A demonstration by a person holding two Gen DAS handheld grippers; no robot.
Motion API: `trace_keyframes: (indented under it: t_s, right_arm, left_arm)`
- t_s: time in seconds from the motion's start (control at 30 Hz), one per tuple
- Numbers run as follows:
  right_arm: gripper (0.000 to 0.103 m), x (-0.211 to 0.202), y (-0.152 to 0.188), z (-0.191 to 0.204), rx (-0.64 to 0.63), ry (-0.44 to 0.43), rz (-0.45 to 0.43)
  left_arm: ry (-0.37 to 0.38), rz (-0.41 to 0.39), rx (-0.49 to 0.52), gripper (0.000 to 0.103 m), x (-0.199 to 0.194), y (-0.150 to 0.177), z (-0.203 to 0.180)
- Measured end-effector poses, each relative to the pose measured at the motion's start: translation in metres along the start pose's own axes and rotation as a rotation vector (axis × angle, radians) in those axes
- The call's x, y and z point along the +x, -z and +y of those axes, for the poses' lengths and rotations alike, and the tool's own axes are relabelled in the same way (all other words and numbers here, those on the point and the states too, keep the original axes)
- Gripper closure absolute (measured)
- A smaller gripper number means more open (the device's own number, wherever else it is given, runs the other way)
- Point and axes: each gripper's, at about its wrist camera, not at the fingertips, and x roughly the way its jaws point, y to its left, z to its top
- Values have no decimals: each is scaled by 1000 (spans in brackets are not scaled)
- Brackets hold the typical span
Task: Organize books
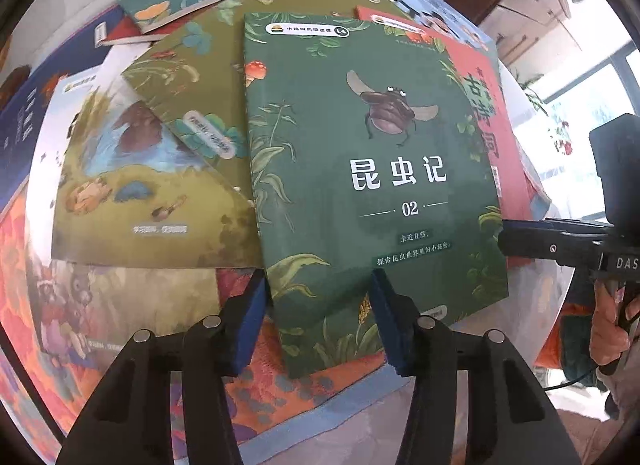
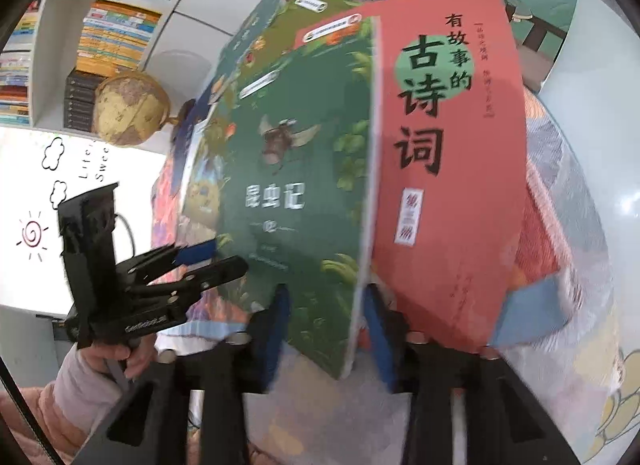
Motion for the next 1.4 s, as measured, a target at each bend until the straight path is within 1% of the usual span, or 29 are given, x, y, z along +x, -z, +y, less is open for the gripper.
trace_keyframes:
  t_s: [0.07,0.17,0.27,0.4,0.47,0.57,0.67,0.73,0.8,0.87,0.93,1.0,1.03,1.07,1.1,1.13,1.17,1.2,1.27,1.3,1.33,1.4]
  right_arm:
    - [72,2,-5,0,-13,-18,1]
    - [72,8,-14,1,-34,-55,15]
    - [72,17,-24,6,-53,-78,33]
    - [68,26,-36,18,-98,-74,48]
    - [67,29,-41,20,-99,-88,62]
    - [66,30,-47,17,-81,-126,97]
    - [66,33,-52,16,-107,-151,137]
    - [66,35,-56,9,-94,-194,158]
    - [66,39,-61,4,-56,-239,163]
    - [66,41,-65,4,-49,-254,153]
    - [67,43,-69,11,-66,-234,145]
    - [73,43,-71,21,-117,-173,135]
    - [73,42,-72,25,-132,-152,137]
    - [76,40,-70,33,-172,-116,139]
    - [84,39,-67,38,-212,-86,141]
    - [89,36,-64,41,-242,-73,148]
    - [99,35,-59,44,-256,-80,158]
    - [100,34,-54,46,-255,-84,167]
    - [100,36,-42,54,-279,-67,177]
    - [100,39,-34,61,-305,-39,179]
    - [100,42,-27,67,-321,-16,179]
    - [100,43,-15,79,-346,6,157]
  left_arm:
    - [-3,-6,-25,55,0,0,3]
    - [-44,-7,-42,55,-4,3,8]
    - [-66,-2,-75,55,-8,8,17]
    - [-59,-10,-119,55,-11,15,30]
    - [-62,-12,-130,54,-11,15,32]
    - [-55,-10,-144,54,-12,17,36]
    - [-58,-10,-141,54,-11,15,35]
    - [-54,-4,-148,54,-10,14,36]
    - [-50,3,-159,54,-10,13,38]
    - [-43,6,-168,53,-9,12,41]
    - [-31,4,-179,53,-9,13,43]
    - [-13,-7,-209,53,-11,15,47]
    - [5,-17,-232,54,-12,16,51]
    - [25,-38,-259,58,-16,19,55]
    - [42,-69,-284,60,-22,23,61]
    - [44,-106,-302,66,-29,27,65]
    - [31,-139,-311,86,-39,32,68]
    - [8,-158,-322,93,-47,36,72]
    - [-6,-132,-338,94,-51,43,76]
    - [-34,-108,-331,94,-51,48,76]
    - [-52,-112,-321,94,-54,53,75]
    - [-75,-158,-308,94,-64,65,70]
